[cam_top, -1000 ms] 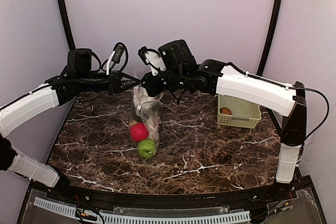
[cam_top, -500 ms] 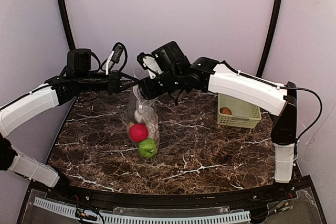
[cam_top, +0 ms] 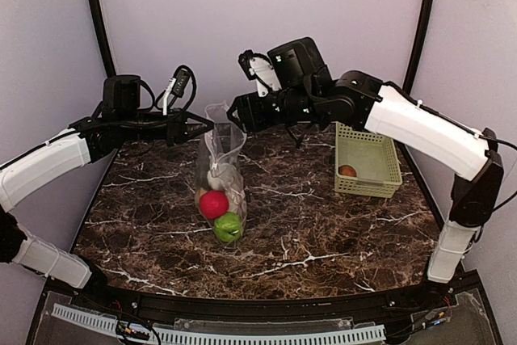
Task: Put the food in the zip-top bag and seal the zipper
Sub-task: Place the fake vegetable in the zipper food storage bag, then adjust the zipper food storage bag at the center of the board.
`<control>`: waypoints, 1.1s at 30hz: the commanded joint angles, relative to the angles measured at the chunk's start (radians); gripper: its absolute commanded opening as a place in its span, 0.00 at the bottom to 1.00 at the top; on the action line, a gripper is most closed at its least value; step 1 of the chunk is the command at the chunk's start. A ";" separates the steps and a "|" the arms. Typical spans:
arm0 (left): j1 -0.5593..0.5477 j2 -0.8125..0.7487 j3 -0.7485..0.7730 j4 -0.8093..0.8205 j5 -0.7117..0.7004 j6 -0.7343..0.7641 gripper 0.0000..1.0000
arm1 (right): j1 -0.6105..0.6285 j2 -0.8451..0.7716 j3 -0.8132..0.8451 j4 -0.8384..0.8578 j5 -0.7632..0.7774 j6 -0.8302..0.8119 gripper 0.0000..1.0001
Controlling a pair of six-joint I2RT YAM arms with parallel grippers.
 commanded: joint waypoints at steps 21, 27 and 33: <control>0.002 -0.025 0.050 -0.059 -0.069 0.062 0.01 | -0.082 0.124 0.176 -0.059 -0.175 0.041 0.00; 0.011 -0.056 0.096 -0.068 -0.101 0.071 0.01 | -0.082 0.031 0.120 0.024 -0.168 0.014 0.00; 0.011 -0.031 0.062 -0.051 -0.095 0.060 0.01 | -0.081 -0.008 0.003 0.035 -0.108 0.038 0.00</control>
